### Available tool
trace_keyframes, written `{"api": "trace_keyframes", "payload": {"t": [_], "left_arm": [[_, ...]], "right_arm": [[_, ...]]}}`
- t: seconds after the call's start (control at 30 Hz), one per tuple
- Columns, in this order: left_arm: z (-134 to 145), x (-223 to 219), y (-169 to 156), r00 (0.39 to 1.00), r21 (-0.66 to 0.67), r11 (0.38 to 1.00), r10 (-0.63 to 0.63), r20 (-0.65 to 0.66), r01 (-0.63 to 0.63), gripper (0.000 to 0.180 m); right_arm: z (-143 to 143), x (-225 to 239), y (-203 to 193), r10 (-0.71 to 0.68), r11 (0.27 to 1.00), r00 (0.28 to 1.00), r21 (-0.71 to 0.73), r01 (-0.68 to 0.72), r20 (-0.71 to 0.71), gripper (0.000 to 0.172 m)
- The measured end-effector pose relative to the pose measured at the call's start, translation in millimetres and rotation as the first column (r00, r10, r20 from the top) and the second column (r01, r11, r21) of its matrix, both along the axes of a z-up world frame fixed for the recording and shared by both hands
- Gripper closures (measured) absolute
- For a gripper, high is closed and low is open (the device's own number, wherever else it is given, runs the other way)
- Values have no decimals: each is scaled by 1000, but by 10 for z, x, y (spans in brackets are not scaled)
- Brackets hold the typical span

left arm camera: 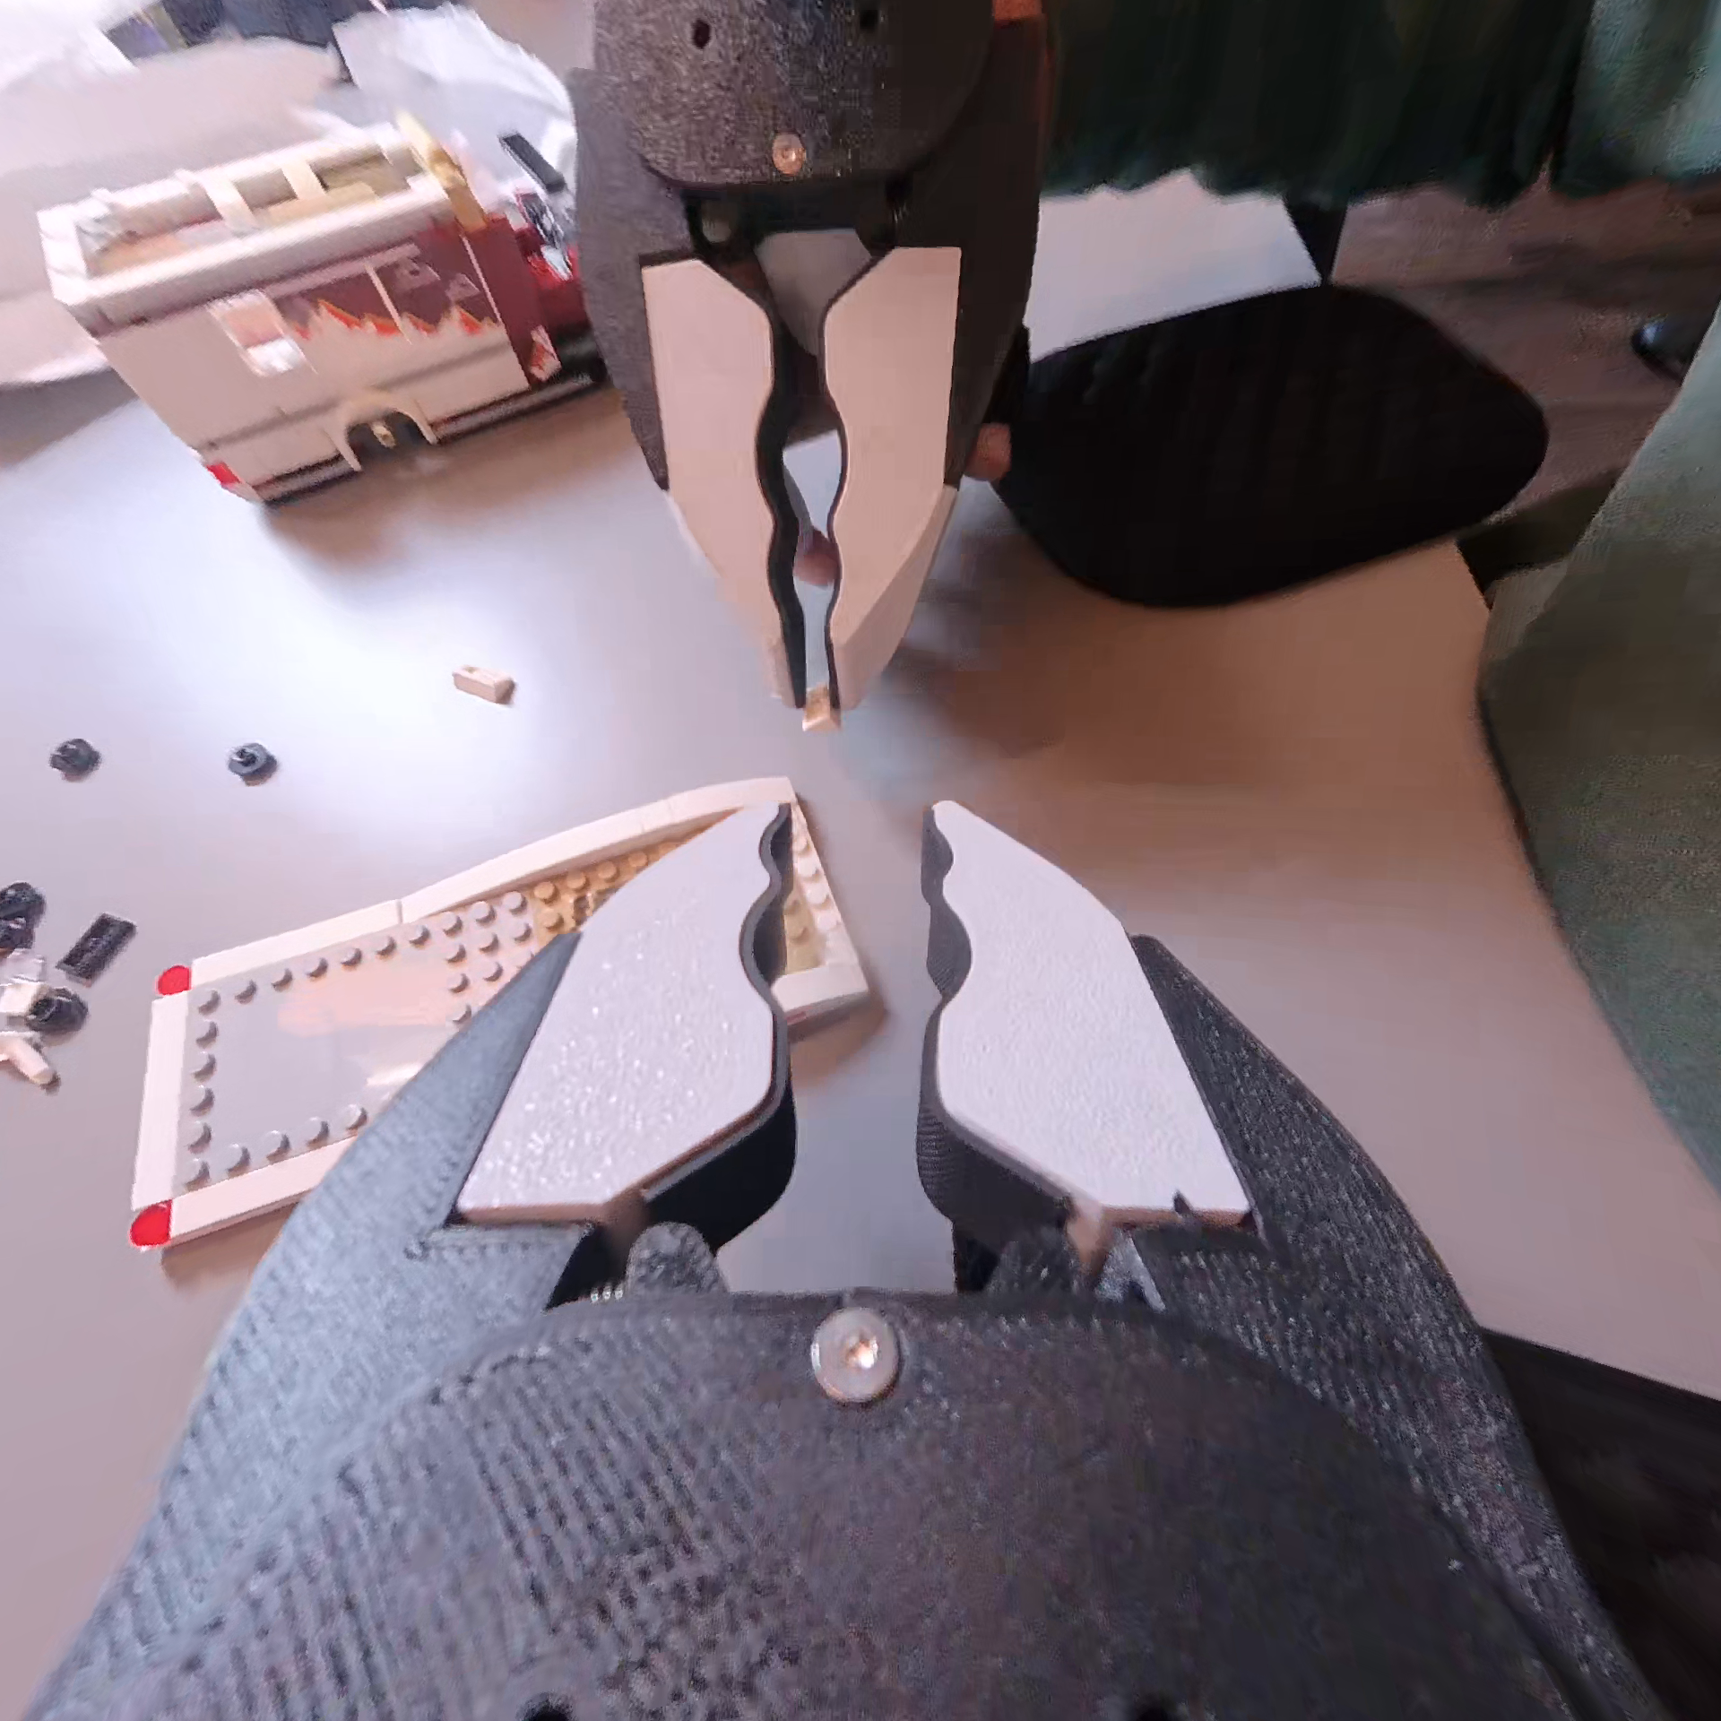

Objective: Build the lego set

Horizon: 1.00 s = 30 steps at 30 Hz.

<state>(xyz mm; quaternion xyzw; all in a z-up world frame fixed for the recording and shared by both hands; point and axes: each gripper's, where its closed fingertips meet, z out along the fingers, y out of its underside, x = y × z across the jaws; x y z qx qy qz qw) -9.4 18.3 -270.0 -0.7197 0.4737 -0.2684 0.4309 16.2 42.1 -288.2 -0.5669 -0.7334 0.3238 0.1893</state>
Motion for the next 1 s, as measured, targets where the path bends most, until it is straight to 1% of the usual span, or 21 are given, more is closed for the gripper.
{"api": "trace_keyframes", "payload": {"t": [0.1, 0.2, 0.27, 0.37, 0.43, 0.53, 0.6, 0.7, 0.83, 1.0], "left_arm": [[113, -4, 5, 997, 39, 998, 35, 69, -38, 154], [250, -13, 5, 987, 66, 996, 50, 153, -61, 157], [329, -39, 18, 973, 57, 995, 63, 220, -78, 160], [444, -76, 26, 944, 28, 996, 74, 322, -87, 162], [528, -92, 22, 922, 22, 996, 71, 380, -86, 163], [647, -78, -19, 887, 2, 998, 50, 459, -58, 163], [718, -56, -56, 858, -25, 999, 34, 513, -25, 163], [815, -54, -74, 808, -65, 998, 33, 588, 6, 163], [894, -83, -74, 759, -102, 994, 43, 650, 31, 168], [883, -93, -68, 740, -143, 988, 56, 670, 55, 171]], "right_arm": [[318, -166, -37, -62, 992, 979, -115, 40, -193, 165], [588, -307, -40, -152, 967, 926, -245, 67, -346, 165], [749, -374, -59, -204, 941, 880, -335, 54, -430, 164], [962, -434, -130, -258, 883, 816, -470, -19, -517, 165], [1052, -454, -181, -279, 840, 789, -538, -76, -547, 165], [1122, -464, -228, -296, 793, 762, -593, -140, -575, 164], [1160, -460, -255, -301, 766, 749, -618, -180, -591, 165], [1190, -459, -295, -294, 744, 737, -630, -224, -609, 165], [1165, -491, -341, -271, 758, 733, -608, -236, -624, 165], [1148, -504, -325, -268, 776, 725, -588, -229, -635, 165]]}}
